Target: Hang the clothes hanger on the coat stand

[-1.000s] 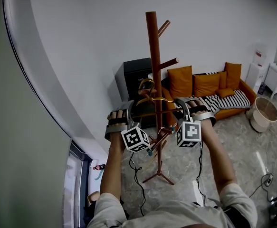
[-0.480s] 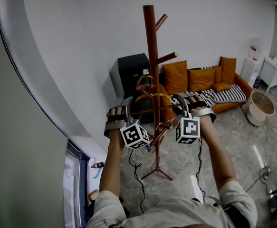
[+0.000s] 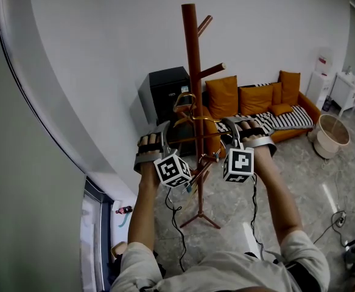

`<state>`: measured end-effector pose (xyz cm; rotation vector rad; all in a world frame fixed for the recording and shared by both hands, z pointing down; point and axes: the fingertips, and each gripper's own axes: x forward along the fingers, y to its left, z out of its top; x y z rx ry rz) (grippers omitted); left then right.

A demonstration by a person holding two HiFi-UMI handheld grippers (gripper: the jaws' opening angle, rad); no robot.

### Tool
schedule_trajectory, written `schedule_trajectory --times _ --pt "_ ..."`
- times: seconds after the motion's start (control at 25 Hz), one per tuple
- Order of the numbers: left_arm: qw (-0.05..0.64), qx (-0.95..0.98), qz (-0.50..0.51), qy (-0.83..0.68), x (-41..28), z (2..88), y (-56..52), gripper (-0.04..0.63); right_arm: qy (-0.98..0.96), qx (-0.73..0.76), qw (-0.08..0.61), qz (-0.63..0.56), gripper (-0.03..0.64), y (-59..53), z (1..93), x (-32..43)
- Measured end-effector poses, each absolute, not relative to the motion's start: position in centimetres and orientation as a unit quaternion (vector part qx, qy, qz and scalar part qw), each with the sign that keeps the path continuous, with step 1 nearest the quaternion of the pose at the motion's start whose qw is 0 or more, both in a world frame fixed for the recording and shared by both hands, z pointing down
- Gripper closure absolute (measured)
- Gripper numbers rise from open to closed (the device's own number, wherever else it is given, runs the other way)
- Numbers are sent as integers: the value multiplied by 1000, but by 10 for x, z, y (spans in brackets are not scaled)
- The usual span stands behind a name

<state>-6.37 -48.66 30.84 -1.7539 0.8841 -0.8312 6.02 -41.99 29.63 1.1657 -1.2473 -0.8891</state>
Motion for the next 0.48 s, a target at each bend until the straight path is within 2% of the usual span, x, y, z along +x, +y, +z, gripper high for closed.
schedule_trajectory --times 0.48 --pt "474 -744 -323 343 -58 310 -483 247 -494 501 609 -366 362 -405 290 61"
